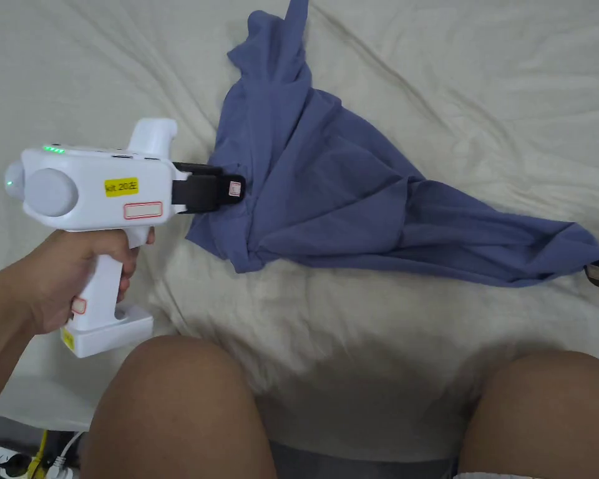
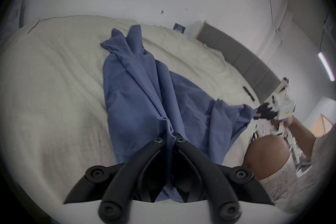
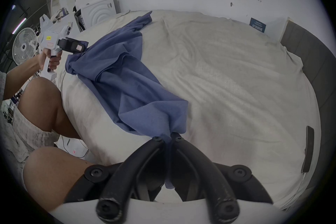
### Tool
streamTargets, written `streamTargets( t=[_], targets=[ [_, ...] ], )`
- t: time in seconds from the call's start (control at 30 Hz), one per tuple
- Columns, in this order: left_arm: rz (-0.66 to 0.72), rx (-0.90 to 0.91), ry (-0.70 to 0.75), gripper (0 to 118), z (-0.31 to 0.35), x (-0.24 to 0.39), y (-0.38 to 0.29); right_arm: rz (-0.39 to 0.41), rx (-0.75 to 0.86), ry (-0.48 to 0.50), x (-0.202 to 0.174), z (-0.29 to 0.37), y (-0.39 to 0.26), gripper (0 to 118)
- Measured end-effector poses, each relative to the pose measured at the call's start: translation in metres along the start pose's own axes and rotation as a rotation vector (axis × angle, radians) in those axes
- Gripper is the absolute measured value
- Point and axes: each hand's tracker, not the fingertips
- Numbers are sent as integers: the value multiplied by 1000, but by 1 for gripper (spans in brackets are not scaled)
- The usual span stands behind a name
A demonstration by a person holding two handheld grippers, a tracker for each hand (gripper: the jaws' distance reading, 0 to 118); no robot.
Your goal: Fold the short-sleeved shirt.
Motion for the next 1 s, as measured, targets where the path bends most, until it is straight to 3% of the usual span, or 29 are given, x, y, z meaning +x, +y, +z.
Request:
streamTargets(
  t=[0.33,0.47,0.8,0.9,1.0],
  targets=[
    [94,190,-9,3,69,-1,-8,-71,88,-16,-2,17,-5,5],
    [63,222,23,3,86,7,-4,-86,145,-19,-7,28,-2,5],
    [46,453,-59,3,155,52,43,-68,388,-23,-20,92,42,5],
    [-47,517,-30,3,179,77,63,-37,449,-46,-29,113,61,5],
    [-60,611,-12,2,202,99,81,-62,535,-45,-32,135,79,5]
  ],
)
